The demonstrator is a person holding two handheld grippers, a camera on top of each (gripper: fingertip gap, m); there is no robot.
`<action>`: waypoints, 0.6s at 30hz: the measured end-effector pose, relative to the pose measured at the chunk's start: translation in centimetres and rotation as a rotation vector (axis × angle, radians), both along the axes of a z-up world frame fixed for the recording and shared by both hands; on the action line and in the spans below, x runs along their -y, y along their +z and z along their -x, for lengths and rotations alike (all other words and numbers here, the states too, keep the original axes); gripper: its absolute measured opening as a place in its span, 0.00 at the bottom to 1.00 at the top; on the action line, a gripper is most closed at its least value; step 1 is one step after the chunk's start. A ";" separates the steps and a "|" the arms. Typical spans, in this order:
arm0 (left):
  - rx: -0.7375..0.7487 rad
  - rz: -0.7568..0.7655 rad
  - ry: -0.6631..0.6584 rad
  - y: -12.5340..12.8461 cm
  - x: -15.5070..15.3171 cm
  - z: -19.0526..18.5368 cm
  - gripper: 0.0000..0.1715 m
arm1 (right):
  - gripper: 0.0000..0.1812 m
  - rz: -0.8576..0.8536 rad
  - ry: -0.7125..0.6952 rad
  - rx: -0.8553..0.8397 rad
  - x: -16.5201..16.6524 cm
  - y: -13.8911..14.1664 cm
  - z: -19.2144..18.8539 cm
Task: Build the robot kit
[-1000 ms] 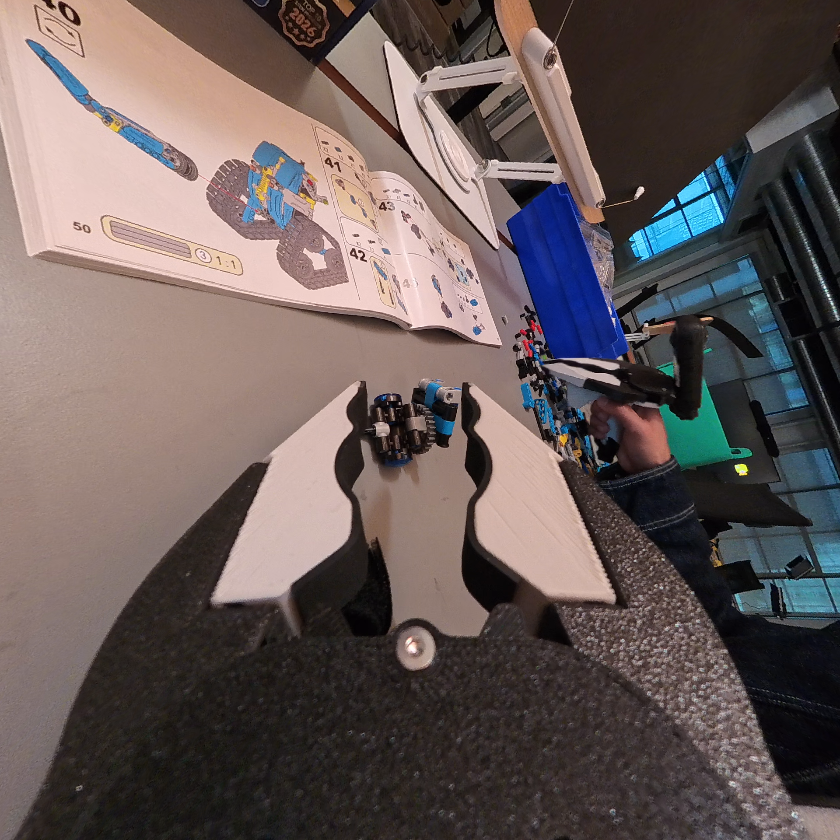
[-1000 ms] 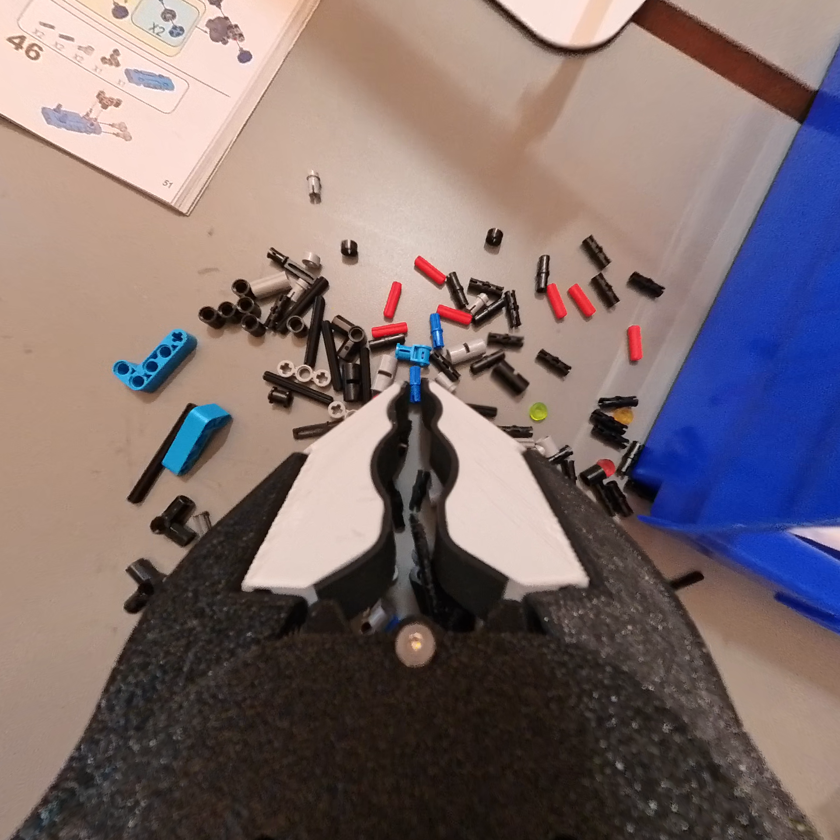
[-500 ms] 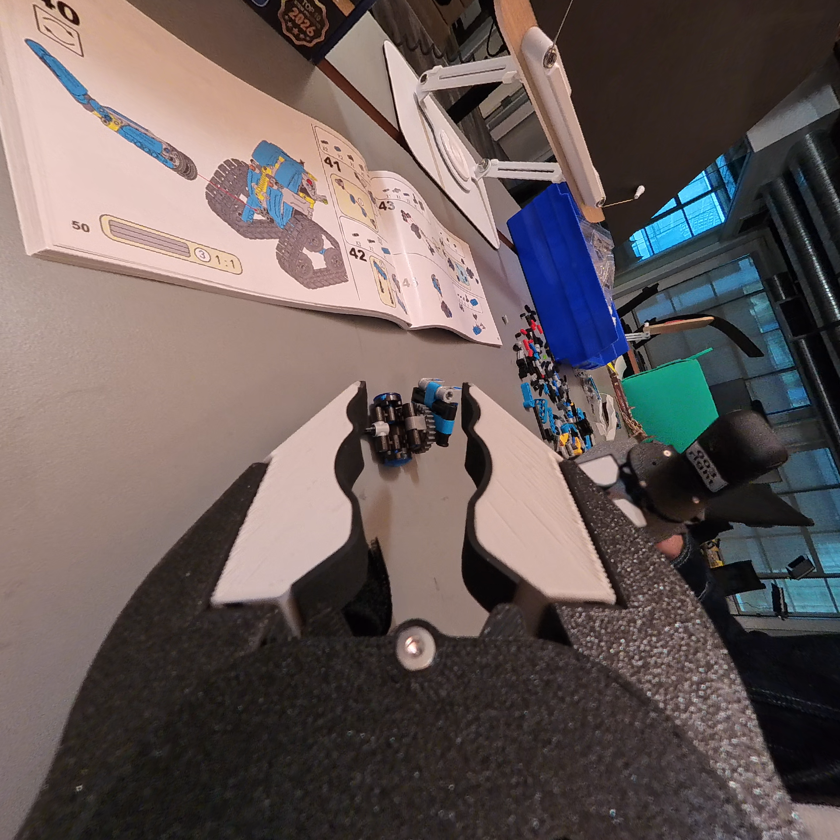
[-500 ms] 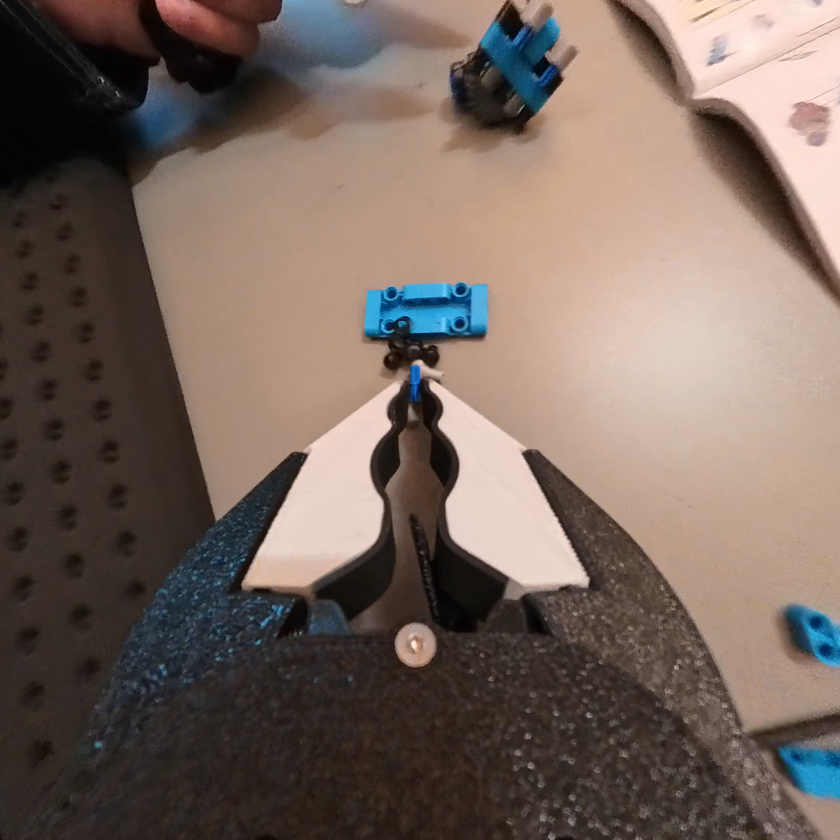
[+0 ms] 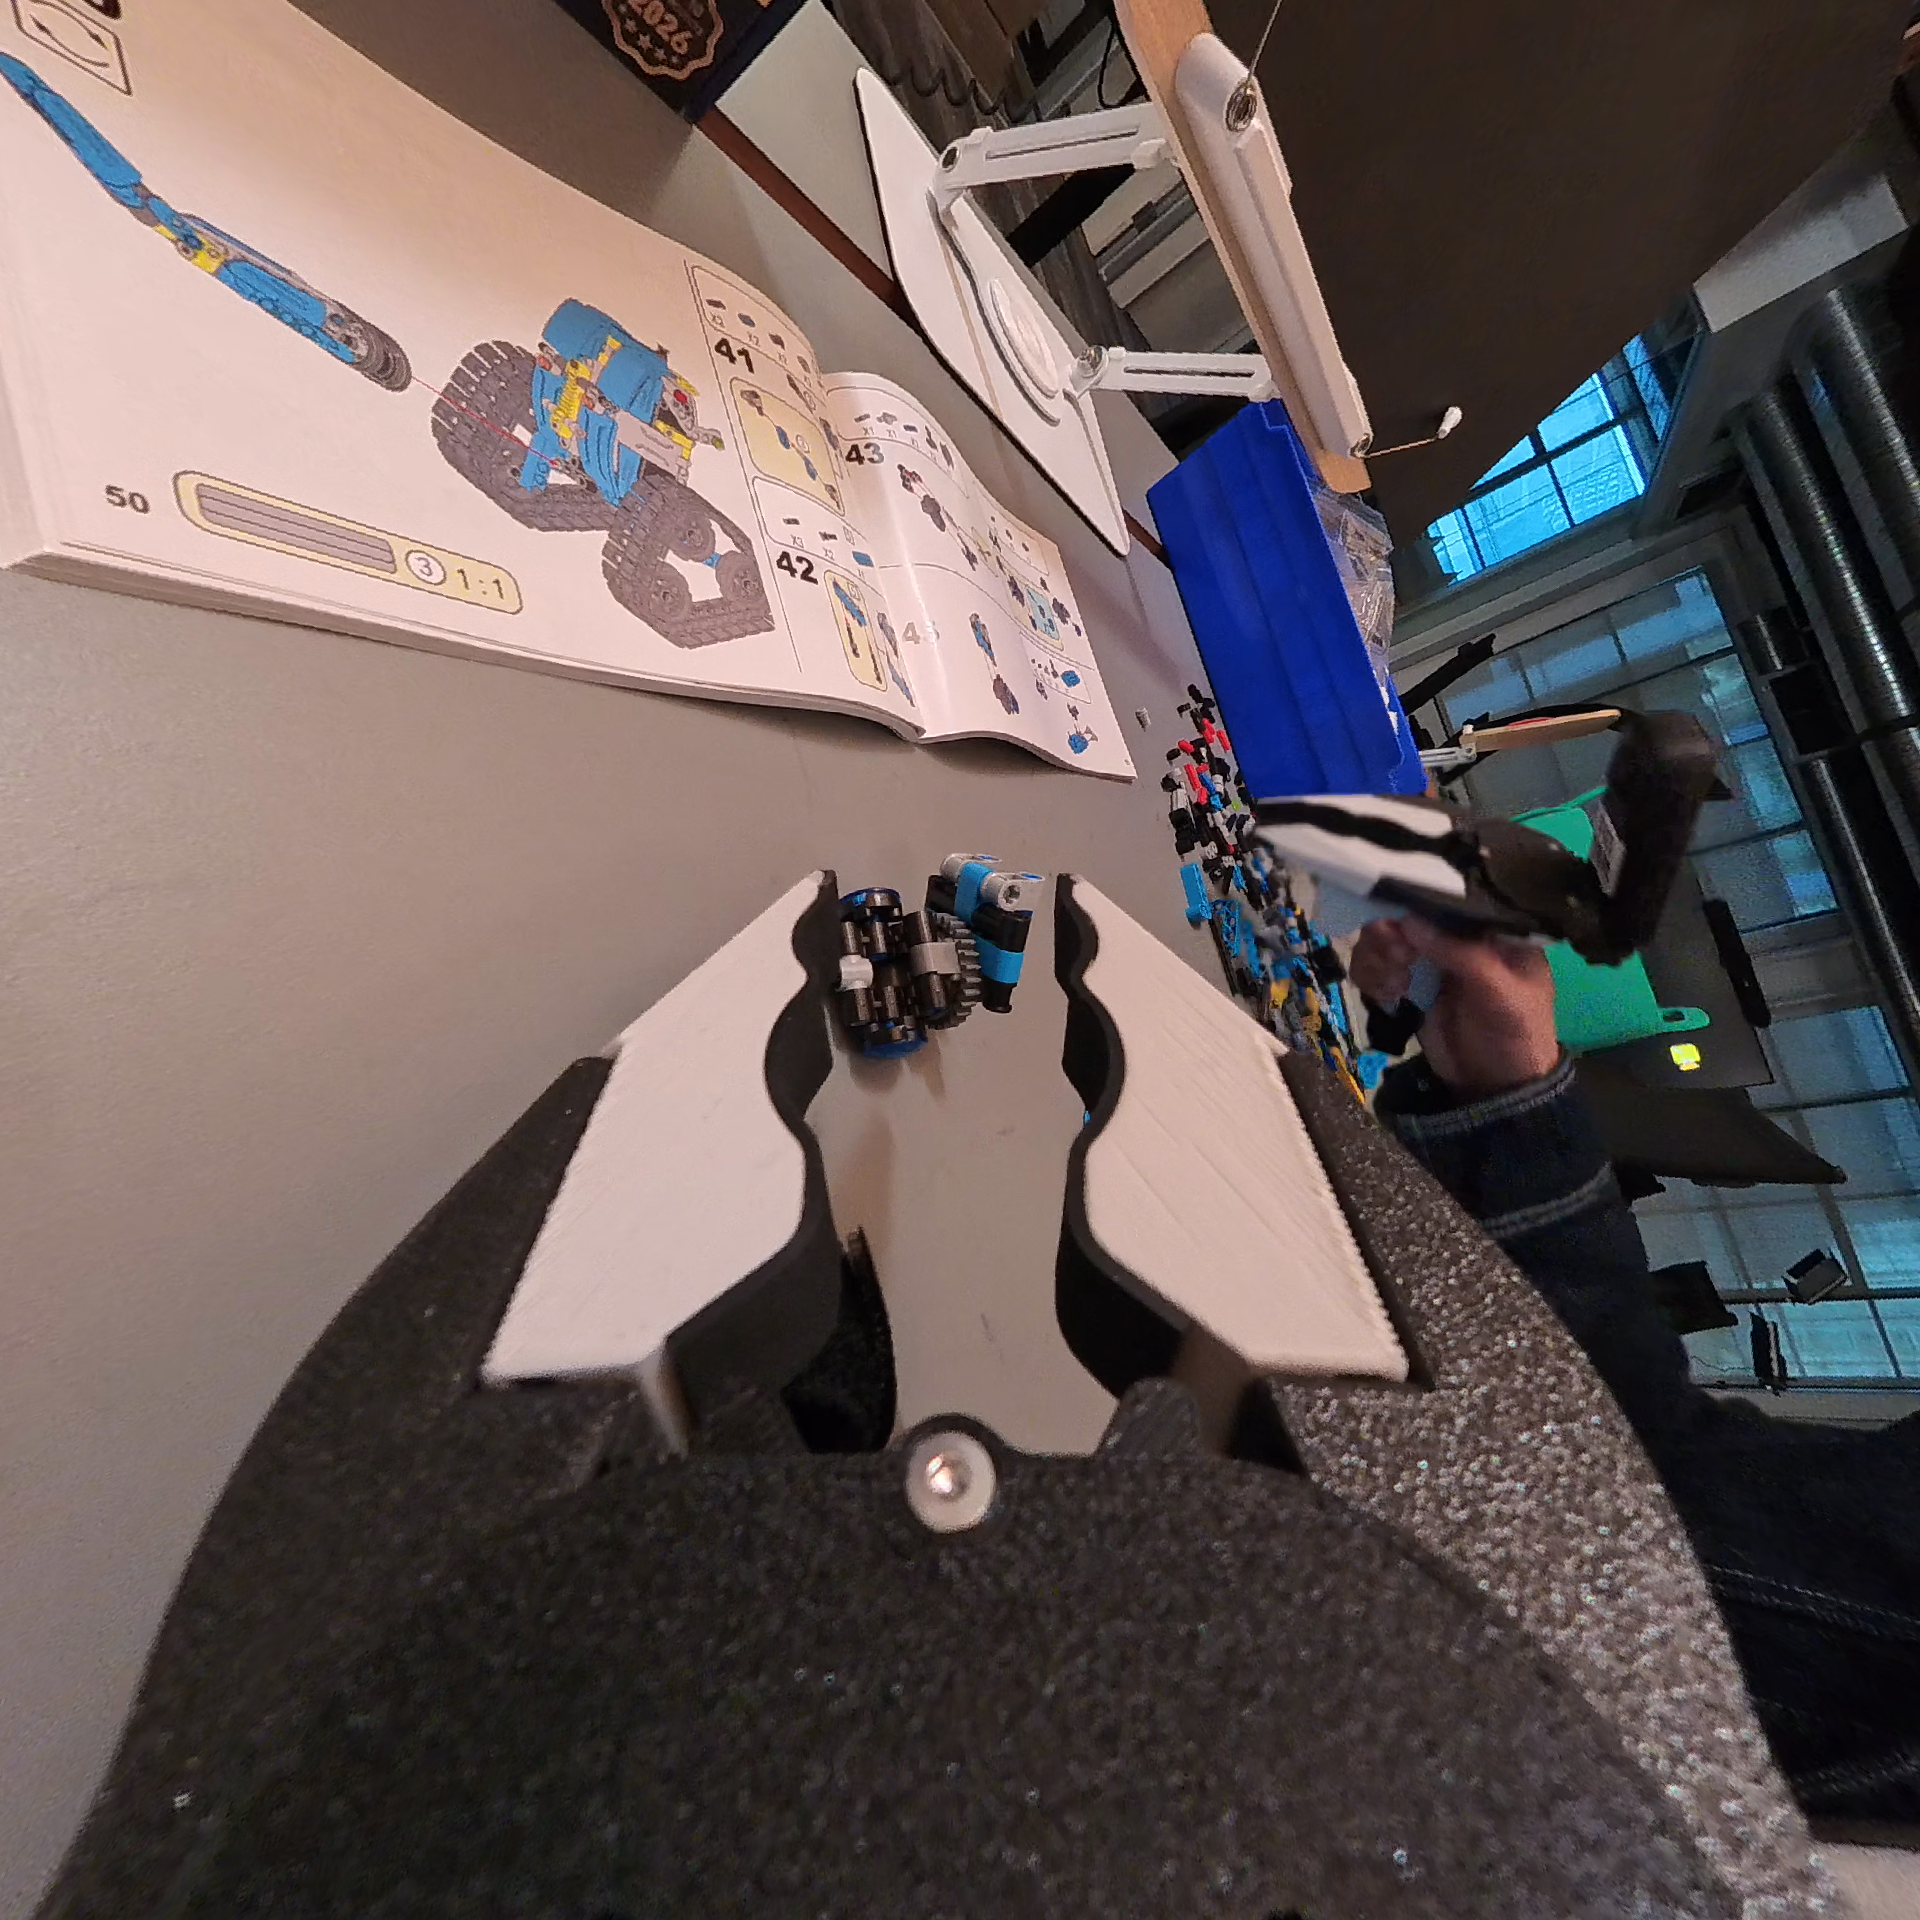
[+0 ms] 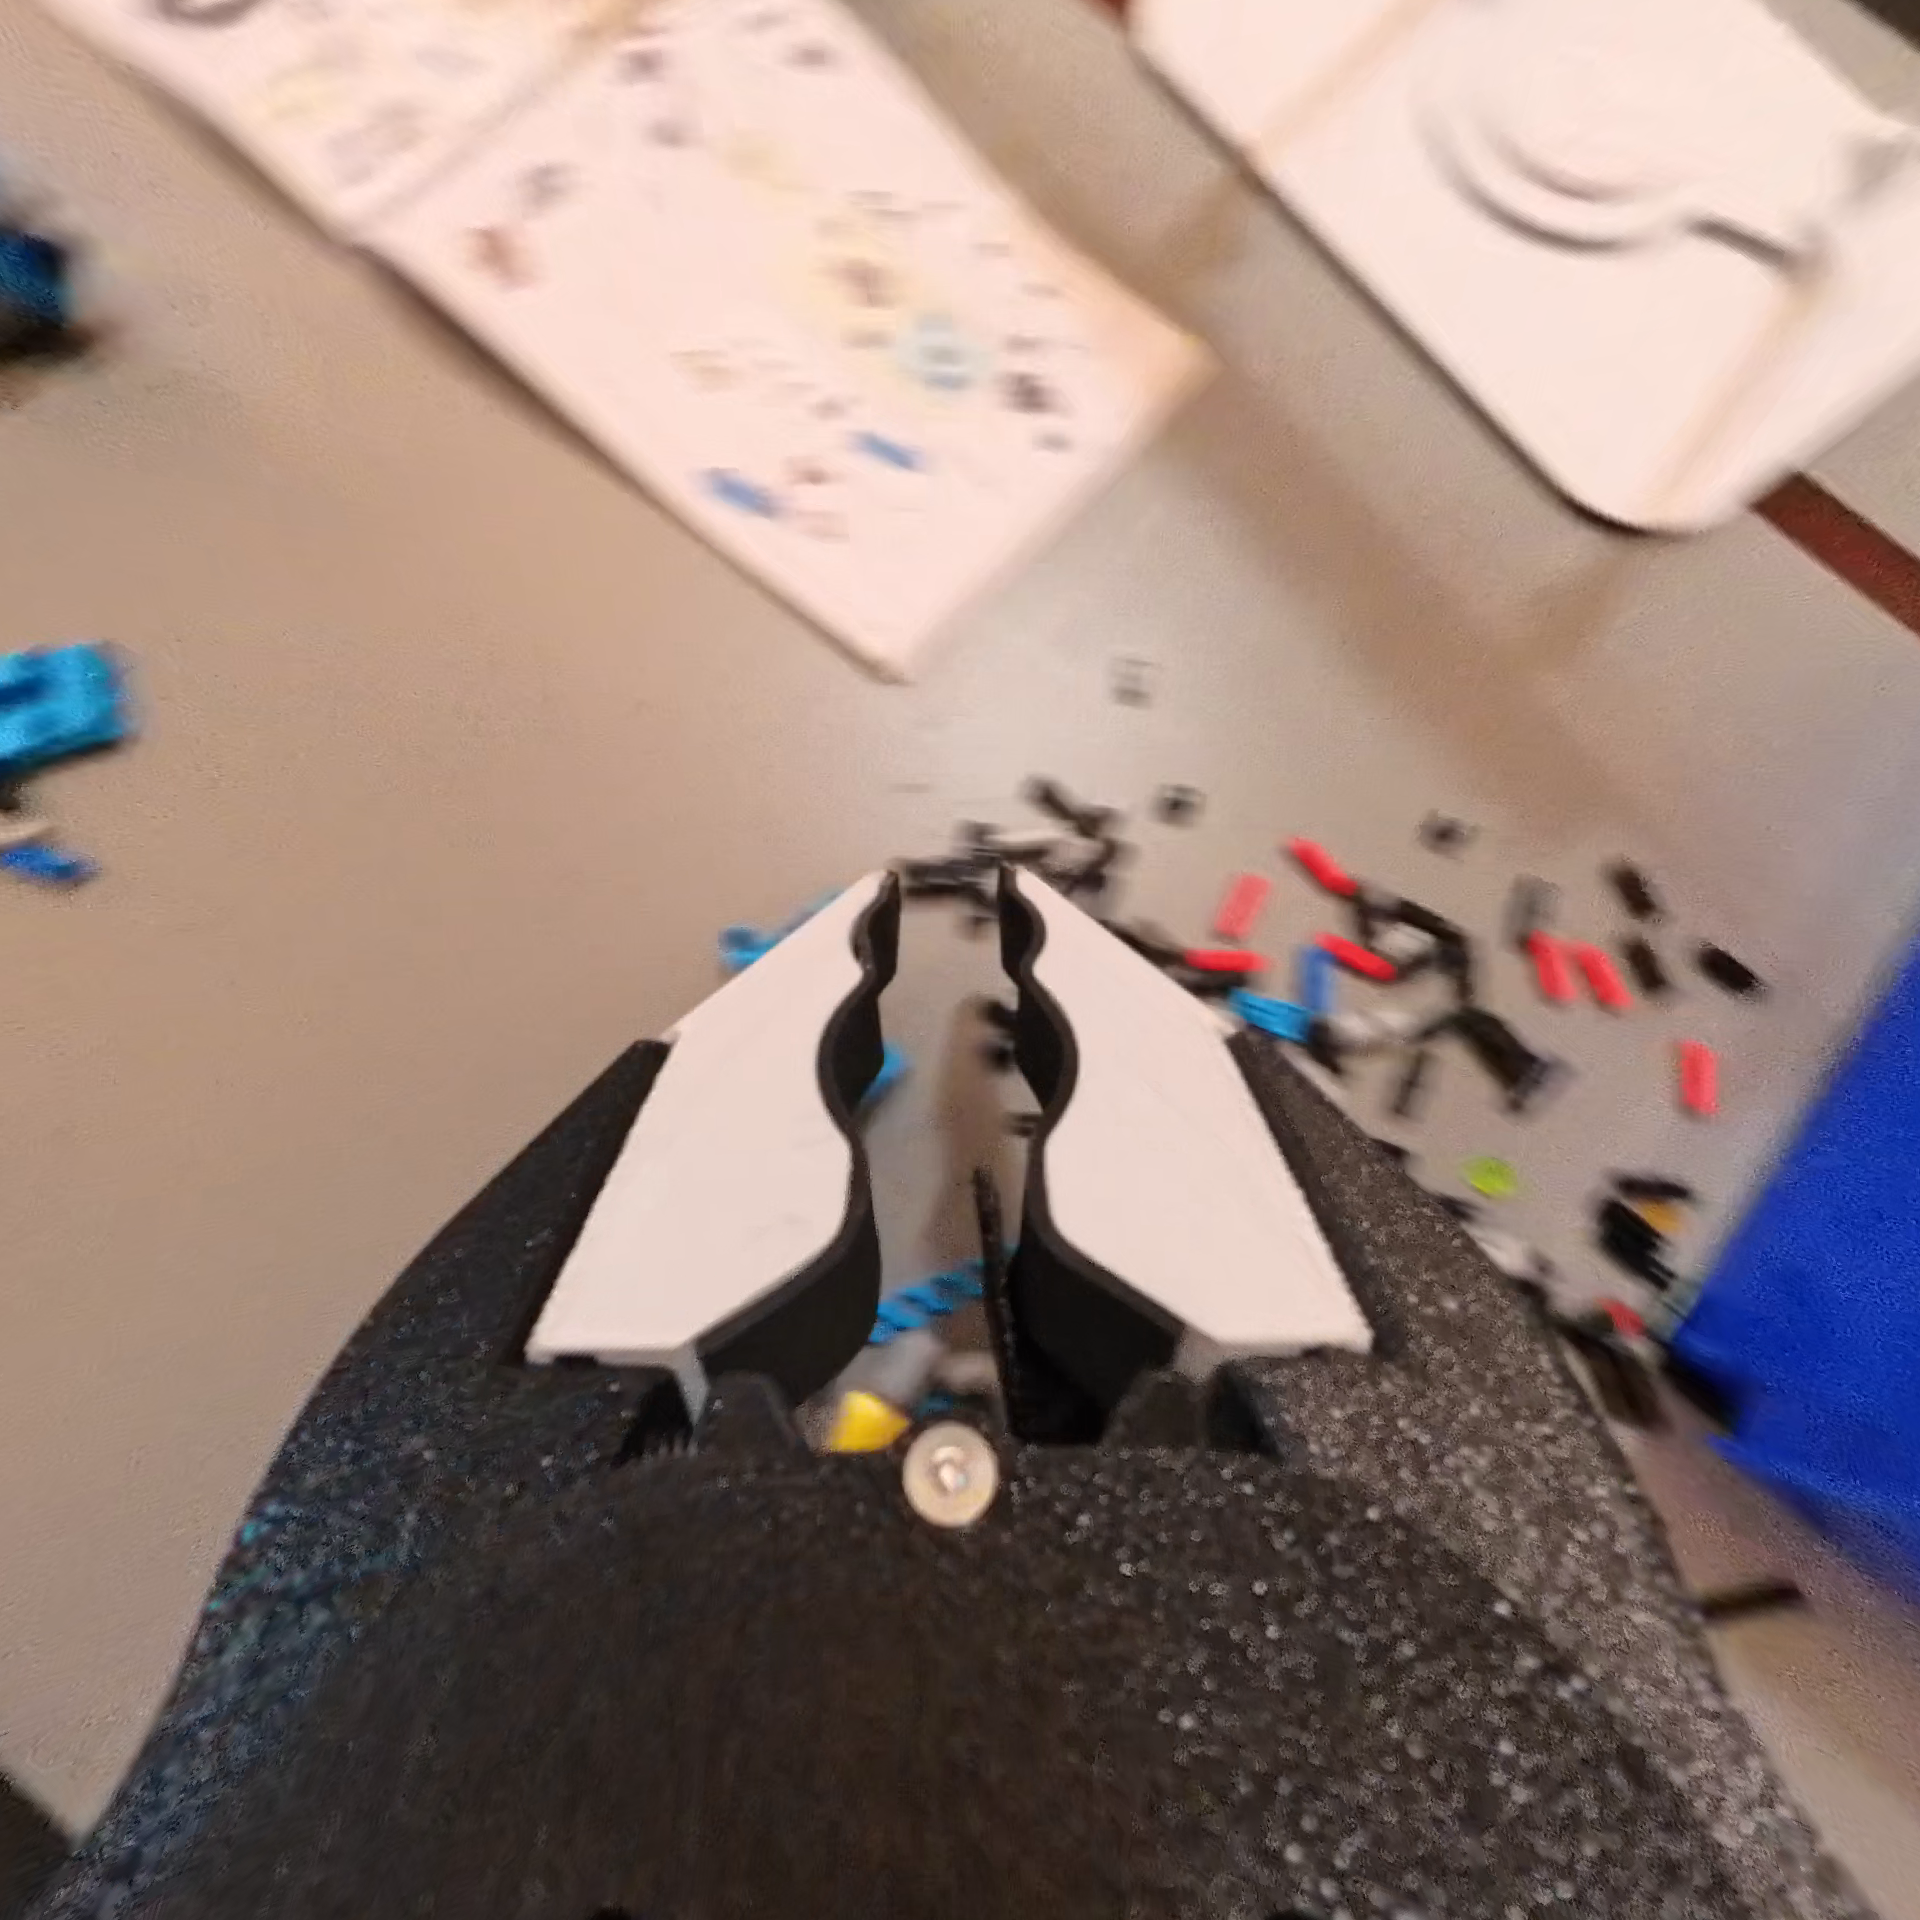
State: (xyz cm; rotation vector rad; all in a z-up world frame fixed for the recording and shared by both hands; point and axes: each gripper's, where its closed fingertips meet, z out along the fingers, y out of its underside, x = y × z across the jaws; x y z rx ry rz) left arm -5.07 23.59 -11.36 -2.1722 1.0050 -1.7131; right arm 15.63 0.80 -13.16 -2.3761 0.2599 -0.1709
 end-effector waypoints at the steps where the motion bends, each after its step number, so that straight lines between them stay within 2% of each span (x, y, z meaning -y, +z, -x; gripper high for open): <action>1: 0.000 0.000 -0.001 0.0 0.0 0.0 0.24 | 0.10 -0.009 -0.055 -0.019 0.7 0.1 -2.0; 5: -0.004 -0.002 0.002 -0.1 -0.1 0.0 0.24 | 0.08 0.018 -0.127 -0.023 2.0 -0.8 -6.4; 8: -0.006 -0.004 0.009 -0.1 -0.3 0.1 0.24 | 0.08 0.037 -0.122 -0.047 2.1 -1.8 -7.1; 12: -0.007 -0.003 0.009 -0.2 -0.3 0.1 0.24 | 0.07 0.045 -0.147 -0.018 3.2 -1.1 -8.5; 15: -0.004 0.005 0.006 -0.1 -0.3 0.0 0.24 | 0.07 0.001 -0.110 -0.082 2.9 -0.5 -7.5; 18: -0.002 0.007 0.002 -0.1 -0.2 0.0 0.24 | 0.08 0.043 -0.028 -0.097 1.9 -1.5 -5.2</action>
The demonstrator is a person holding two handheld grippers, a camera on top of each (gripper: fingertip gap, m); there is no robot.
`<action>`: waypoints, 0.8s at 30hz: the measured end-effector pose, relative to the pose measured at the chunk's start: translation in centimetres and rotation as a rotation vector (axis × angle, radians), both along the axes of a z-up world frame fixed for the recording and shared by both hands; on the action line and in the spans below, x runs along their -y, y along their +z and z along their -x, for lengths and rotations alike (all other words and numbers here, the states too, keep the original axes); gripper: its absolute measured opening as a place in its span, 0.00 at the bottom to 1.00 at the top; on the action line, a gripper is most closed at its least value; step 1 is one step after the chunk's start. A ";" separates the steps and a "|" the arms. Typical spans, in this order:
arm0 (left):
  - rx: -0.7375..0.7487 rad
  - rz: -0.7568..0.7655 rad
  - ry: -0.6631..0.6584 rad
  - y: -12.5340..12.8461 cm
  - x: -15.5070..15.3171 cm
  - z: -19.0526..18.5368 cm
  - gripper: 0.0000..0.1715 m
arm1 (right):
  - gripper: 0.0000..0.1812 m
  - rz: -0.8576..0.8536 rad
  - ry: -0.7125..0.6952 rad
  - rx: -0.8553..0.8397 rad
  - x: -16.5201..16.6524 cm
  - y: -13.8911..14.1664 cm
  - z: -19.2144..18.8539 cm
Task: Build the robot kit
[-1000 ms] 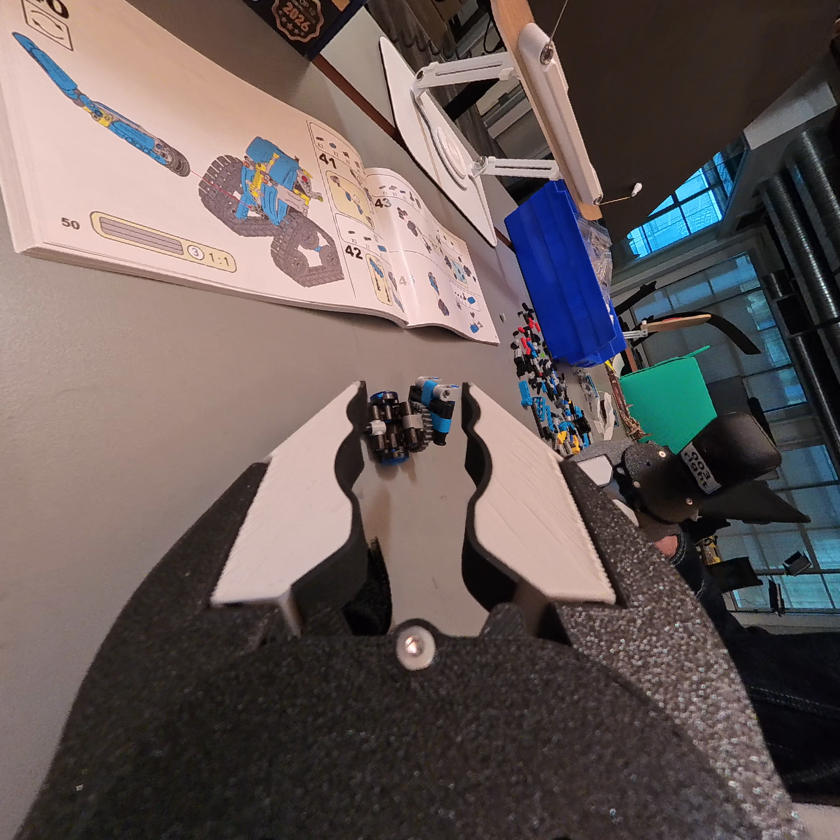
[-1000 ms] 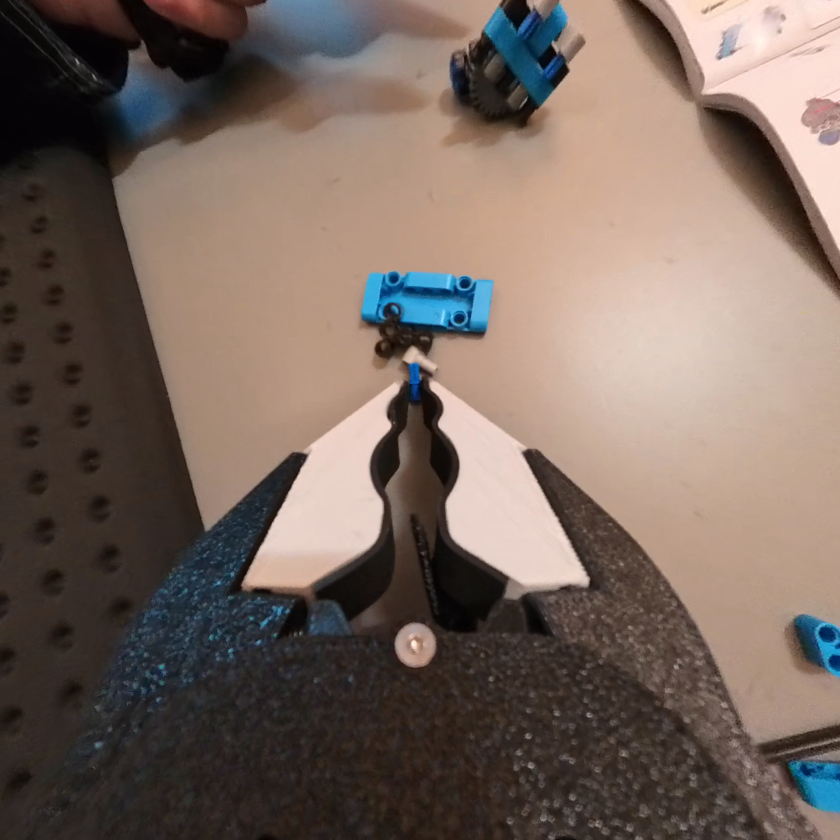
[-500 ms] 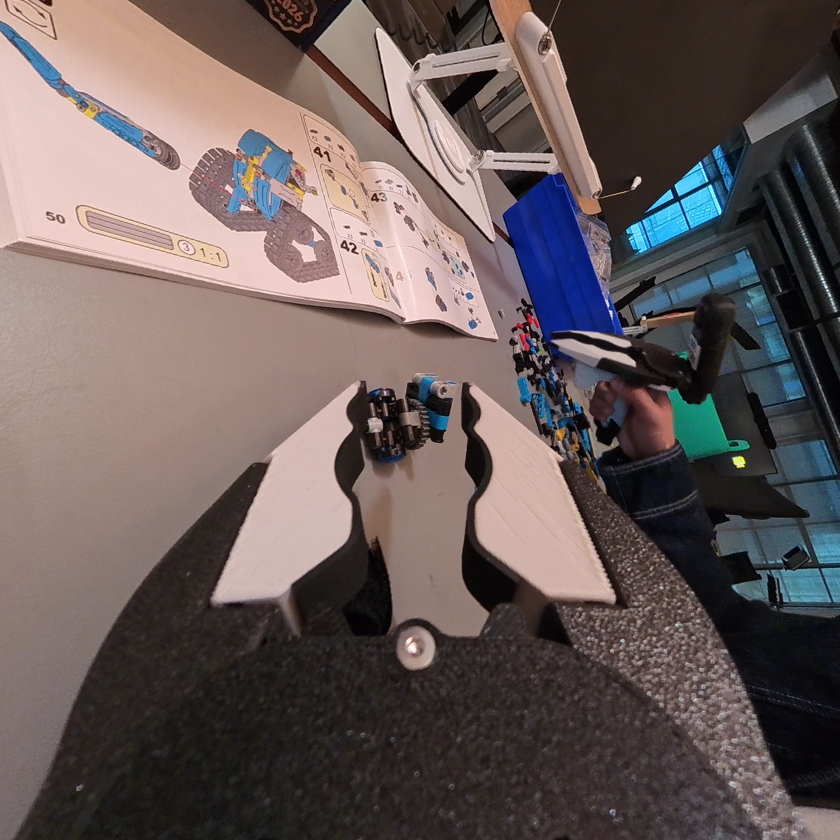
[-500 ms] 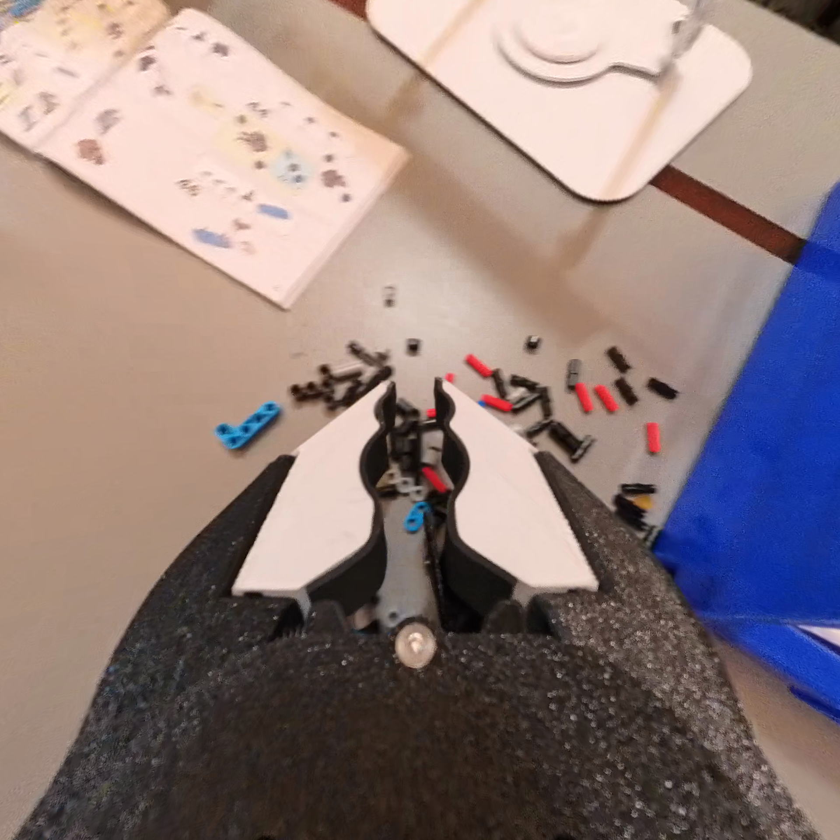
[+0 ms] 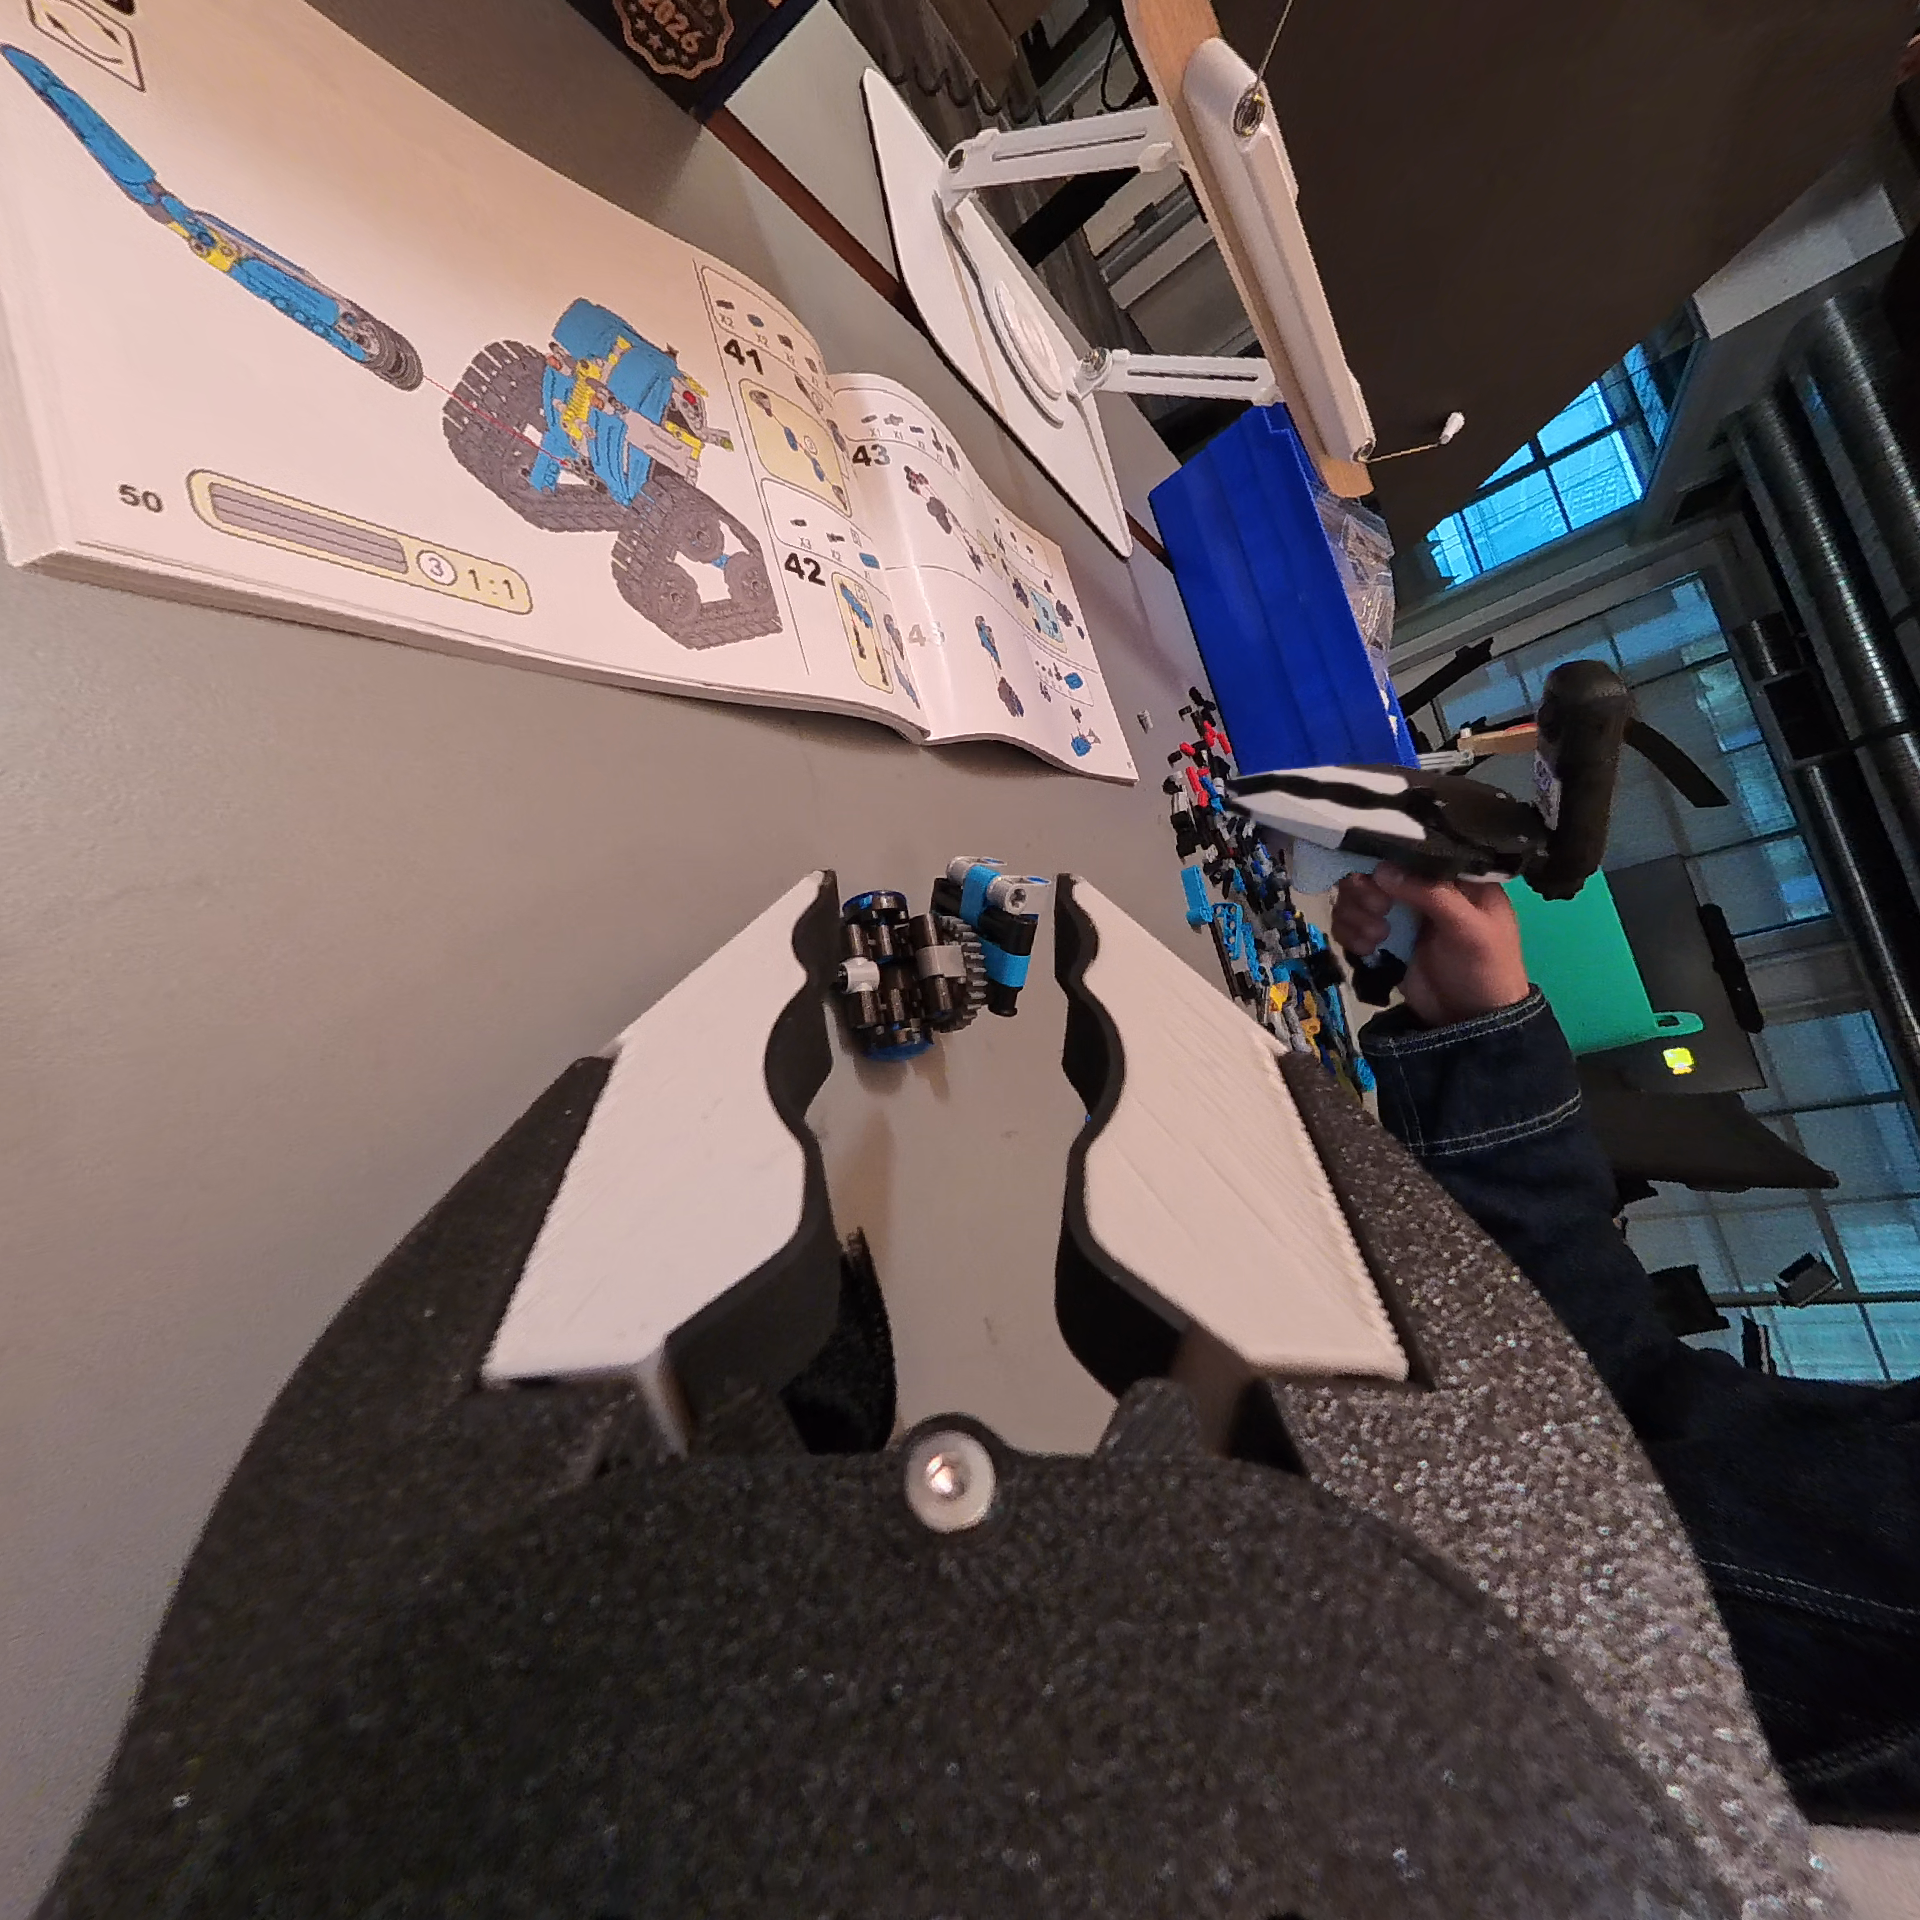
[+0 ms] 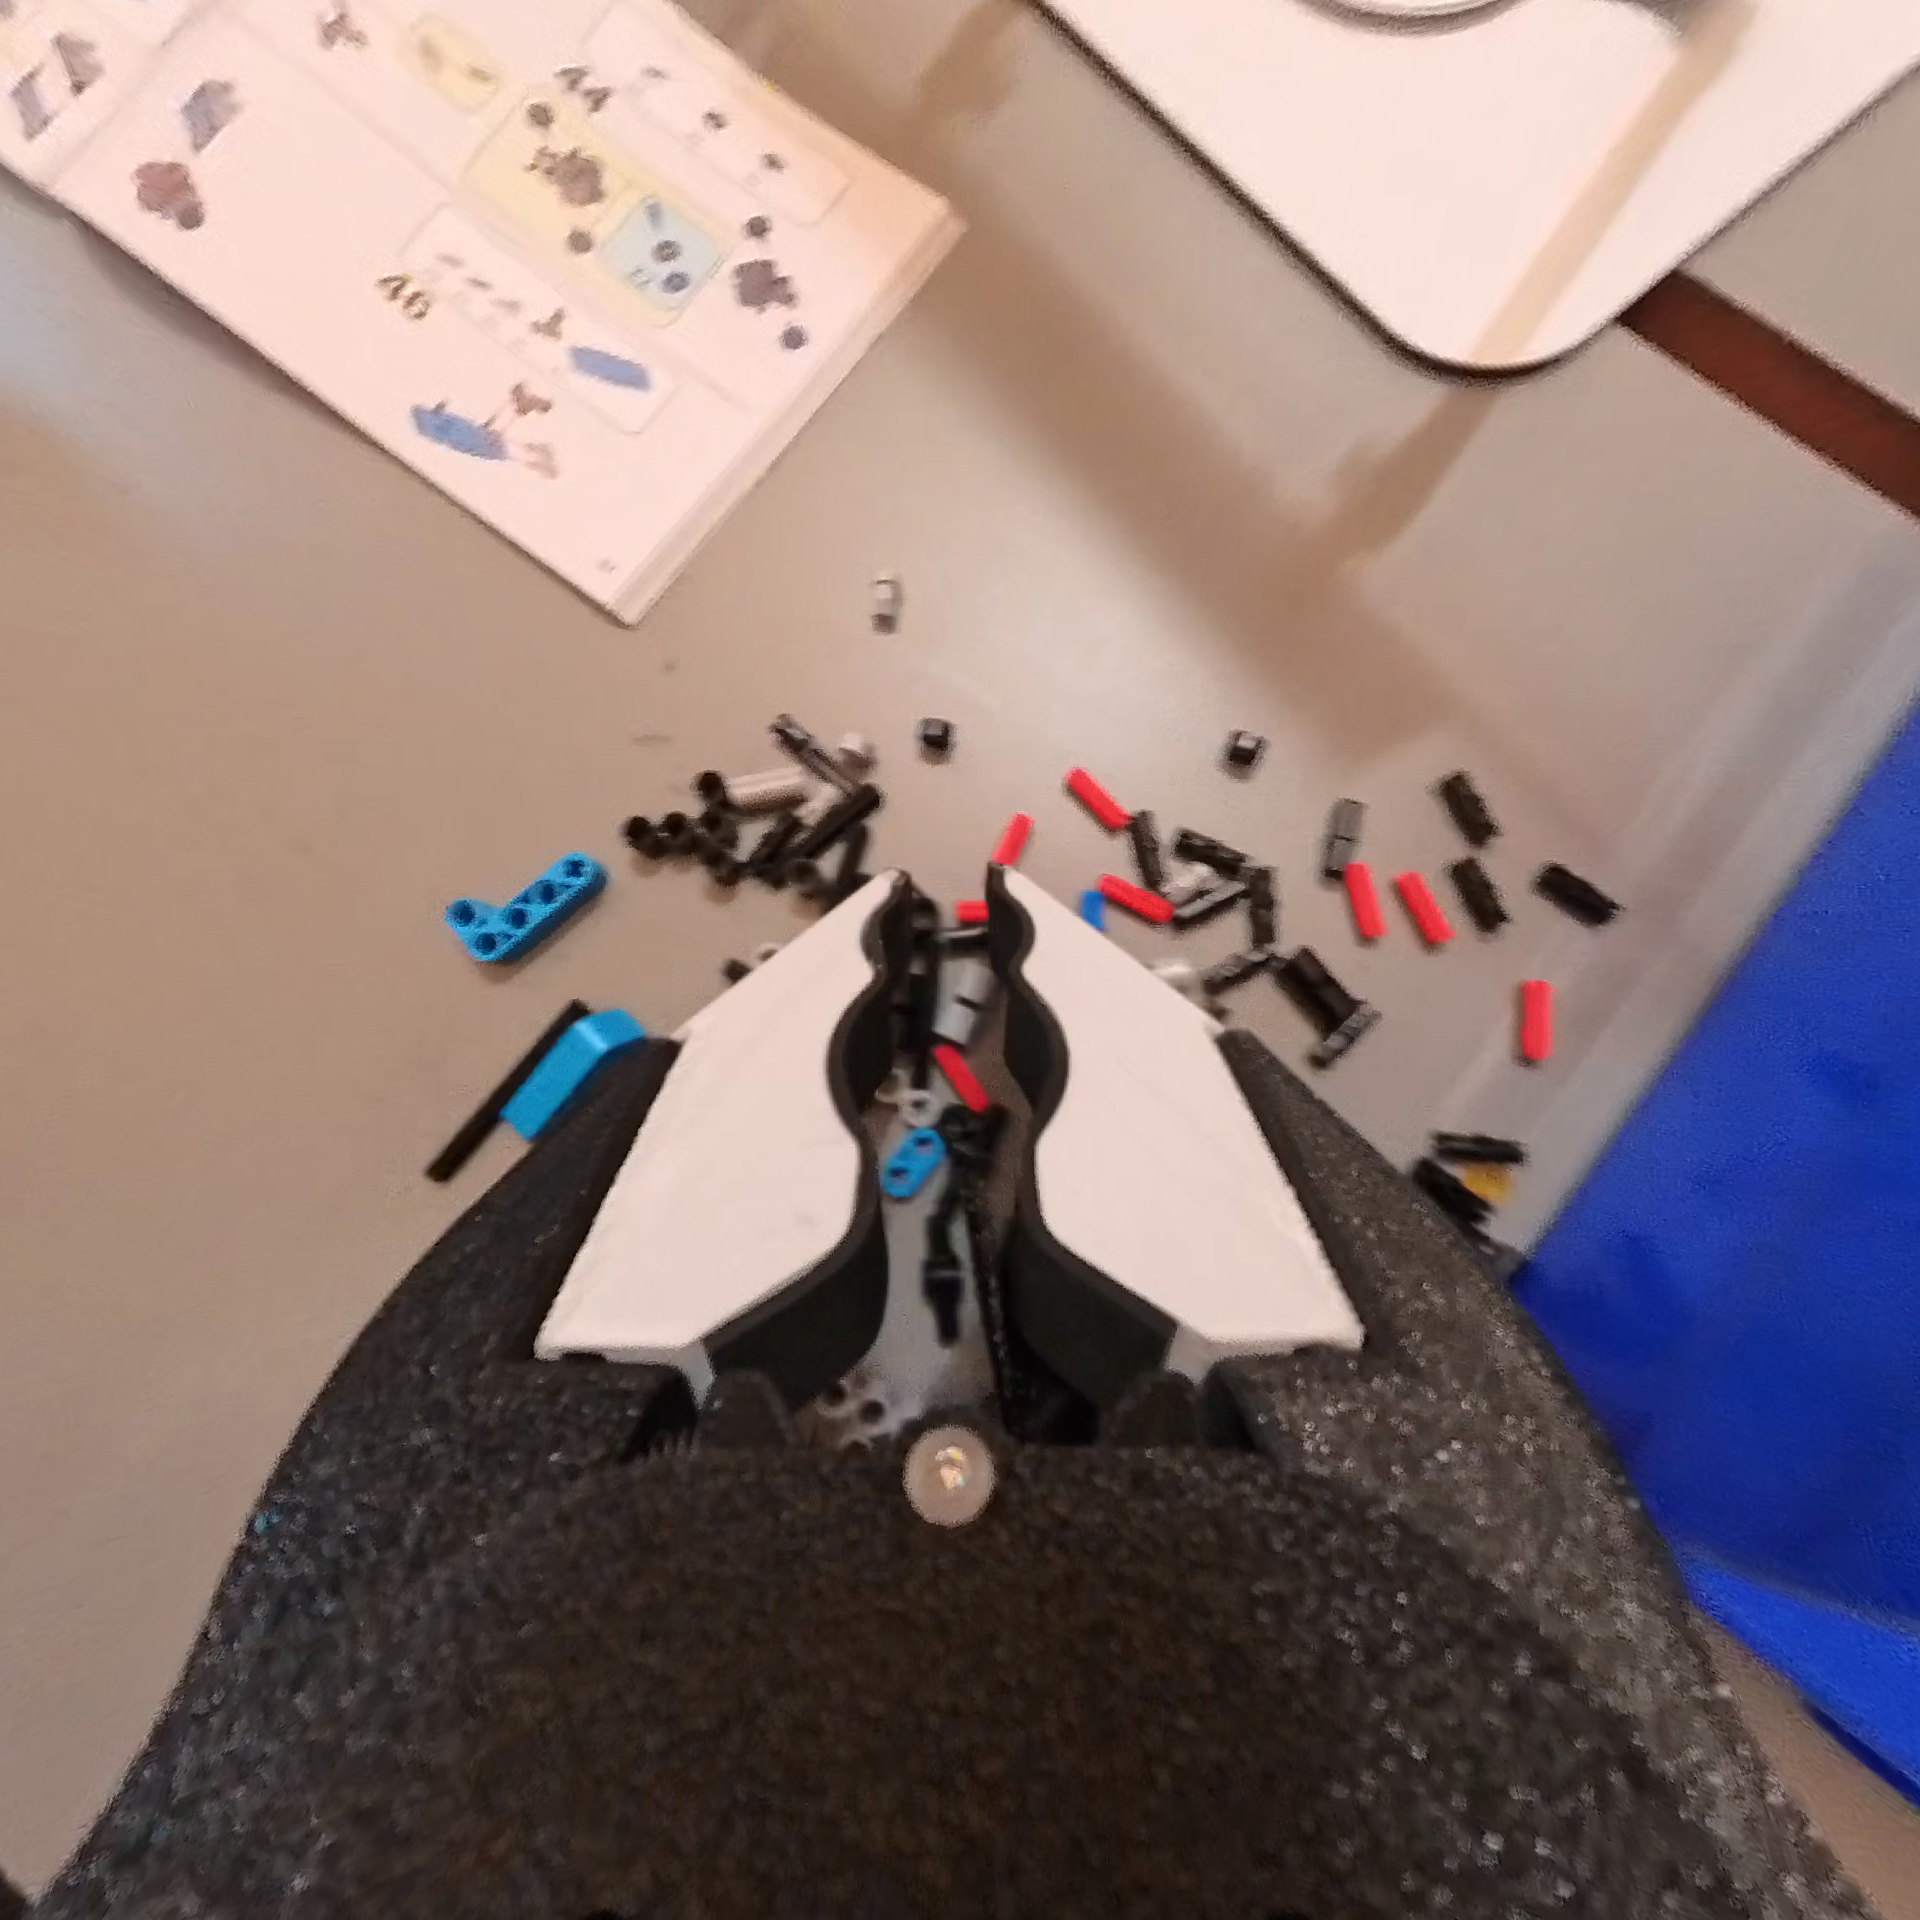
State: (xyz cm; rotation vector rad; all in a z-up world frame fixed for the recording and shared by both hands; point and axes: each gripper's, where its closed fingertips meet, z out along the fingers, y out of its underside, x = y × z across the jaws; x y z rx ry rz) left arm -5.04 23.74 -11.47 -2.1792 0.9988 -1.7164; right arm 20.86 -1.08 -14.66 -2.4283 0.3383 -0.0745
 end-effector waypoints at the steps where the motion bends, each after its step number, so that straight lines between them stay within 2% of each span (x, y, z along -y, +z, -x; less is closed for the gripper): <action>1: -0.002 -0.001 -0.001 0.0 0.0 0.0 0.24 | 0.08 -0.016 0.022 -0.025 -0.6 -0.1 0.9; 3: -0.001 0.002 0.003 0.0 -0.1 0.1 0.24 | 0.07 -0.066 0.045 -0.080 -1.9 0.0 2.4; 9: 0.000 0.005 0.003 0.0 -0.1 0.1 0.24 | 0.07 -0.077 0.054 -0.055 -3.6 0.3 3.4; 14: 0.002 0.011 0.000 0.0 0.0 0.0 0.24 | 0.07 -0.051 0.071 -0.006 -3.6 0.5 4.2; 24: 0.002 0.007 -0.001 0.0 0.1 0.0 0.24 | 0.06 -0.070 0.066 -0.026 -2.9 0.8 5.5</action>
